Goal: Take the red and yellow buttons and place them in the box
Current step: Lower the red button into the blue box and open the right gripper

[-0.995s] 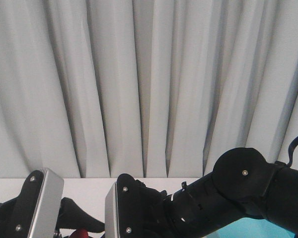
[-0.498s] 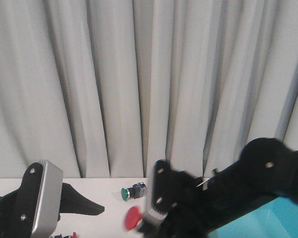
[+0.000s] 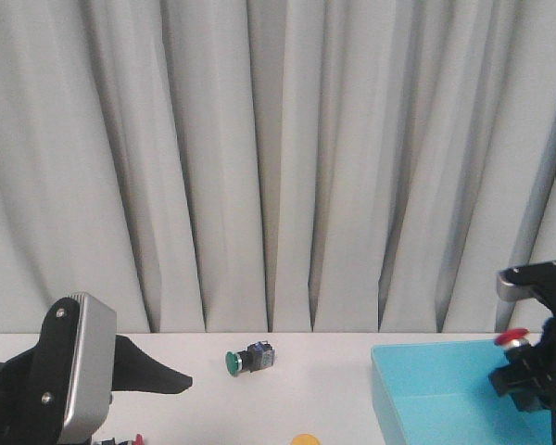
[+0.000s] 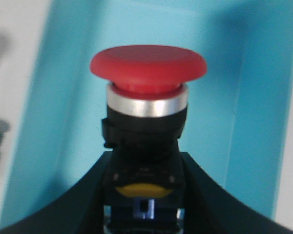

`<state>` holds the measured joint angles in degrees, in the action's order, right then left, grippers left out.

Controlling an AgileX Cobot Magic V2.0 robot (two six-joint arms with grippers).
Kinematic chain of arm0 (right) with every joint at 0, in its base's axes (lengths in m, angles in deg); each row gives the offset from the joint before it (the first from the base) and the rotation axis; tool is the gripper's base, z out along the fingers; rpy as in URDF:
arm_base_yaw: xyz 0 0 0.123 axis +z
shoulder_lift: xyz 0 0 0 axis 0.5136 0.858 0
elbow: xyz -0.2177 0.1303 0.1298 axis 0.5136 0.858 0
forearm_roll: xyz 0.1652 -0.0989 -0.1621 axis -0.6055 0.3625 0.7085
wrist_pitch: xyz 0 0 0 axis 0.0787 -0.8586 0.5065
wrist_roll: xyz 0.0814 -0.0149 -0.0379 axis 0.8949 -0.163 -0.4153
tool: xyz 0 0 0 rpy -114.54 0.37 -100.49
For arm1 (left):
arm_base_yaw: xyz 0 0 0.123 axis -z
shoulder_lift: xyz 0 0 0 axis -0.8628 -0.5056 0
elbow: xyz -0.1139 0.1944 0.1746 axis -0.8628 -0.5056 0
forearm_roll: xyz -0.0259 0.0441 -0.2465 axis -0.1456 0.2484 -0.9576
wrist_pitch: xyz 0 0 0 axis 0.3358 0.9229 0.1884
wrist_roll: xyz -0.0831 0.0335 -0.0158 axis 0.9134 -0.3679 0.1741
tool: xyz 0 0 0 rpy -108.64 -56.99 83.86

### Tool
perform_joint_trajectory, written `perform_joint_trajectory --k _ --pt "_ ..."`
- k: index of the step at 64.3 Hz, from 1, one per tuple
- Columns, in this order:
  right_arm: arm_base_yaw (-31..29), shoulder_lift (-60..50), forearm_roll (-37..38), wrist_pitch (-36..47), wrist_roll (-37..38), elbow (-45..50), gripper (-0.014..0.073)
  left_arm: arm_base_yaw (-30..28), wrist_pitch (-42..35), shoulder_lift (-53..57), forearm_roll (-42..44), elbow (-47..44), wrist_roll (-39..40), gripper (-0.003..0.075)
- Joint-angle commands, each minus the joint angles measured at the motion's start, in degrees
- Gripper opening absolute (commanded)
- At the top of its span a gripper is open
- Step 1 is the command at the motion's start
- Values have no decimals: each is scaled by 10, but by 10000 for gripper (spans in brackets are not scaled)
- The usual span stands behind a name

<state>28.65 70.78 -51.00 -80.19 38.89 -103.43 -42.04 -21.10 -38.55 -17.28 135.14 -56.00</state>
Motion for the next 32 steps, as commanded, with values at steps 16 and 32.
perform_joint_trajectory --k 16,32 --pt "-16 73 2 15 22 -19 223 1 -11 14 -36 15 6 591" --pt "-16 163 21 35 41 -19 232 1 -9 14 -36 15 6 586"
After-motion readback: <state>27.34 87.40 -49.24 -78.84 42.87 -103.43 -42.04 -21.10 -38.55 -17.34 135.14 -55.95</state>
